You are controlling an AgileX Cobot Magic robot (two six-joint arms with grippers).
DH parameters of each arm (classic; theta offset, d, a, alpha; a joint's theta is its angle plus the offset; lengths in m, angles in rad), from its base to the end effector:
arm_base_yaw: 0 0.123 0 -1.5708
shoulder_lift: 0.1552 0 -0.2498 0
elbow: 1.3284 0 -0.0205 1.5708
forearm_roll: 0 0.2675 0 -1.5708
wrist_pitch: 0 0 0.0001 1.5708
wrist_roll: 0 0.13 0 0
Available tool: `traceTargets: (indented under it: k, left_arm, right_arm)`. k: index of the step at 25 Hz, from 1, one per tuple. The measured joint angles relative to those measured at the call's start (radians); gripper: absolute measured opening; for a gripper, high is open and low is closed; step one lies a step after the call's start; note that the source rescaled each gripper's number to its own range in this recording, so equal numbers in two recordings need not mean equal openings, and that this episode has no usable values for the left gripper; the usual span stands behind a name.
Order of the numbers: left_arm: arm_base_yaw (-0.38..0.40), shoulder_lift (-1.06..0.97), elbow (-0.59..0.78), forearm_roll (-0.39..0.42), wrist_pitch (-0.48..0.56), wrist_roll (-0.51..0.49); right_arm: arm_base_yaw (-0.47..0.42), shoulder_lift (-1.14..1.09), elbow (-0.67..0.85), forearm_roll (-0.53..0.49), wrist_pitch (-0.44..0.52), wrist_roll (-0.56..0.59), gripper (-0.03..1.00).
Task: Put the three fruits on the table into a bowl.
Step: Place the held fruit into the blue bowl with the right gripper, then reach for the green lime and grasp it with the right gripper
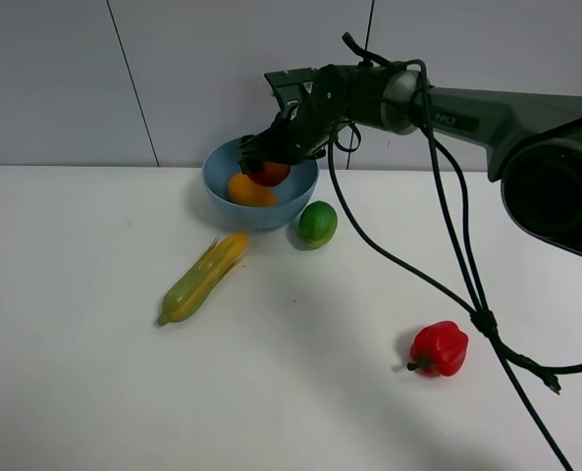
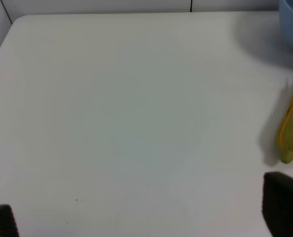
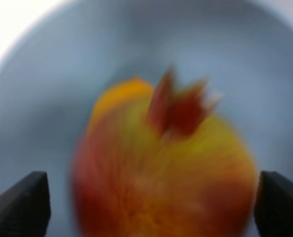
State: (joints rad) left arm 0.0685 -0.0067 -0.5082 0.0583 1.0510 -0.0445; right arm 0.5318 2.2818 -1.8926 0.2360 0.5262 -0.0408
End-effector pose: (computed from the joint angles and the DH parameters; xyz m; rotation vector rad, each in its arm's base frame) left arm 0.0781 0.0120 0.2720 -0.1169 2.0160 0.0847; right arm 0.4578 0.2871 0.1307 -0.5000 2.3794 0.4632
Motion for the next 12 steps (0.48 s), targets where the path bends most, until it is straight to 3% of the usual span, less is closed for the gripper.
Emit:
traceTargets:
  k: [5, 12]
  left_arm:
    - [0.0, 0.0, 0.0, 0.0, 0.0, 0.0]
    - [0.0, 0.0, 0.0, 0.001, 0.0, 0.0]
  right_arm:
    - [0.001, -0.003, -0.002, 0.004, -0.004, 0.017, 0.58]
    - [0.001, -0.104, -0.002, -0.044, 0.202, 0.012, 0.58]
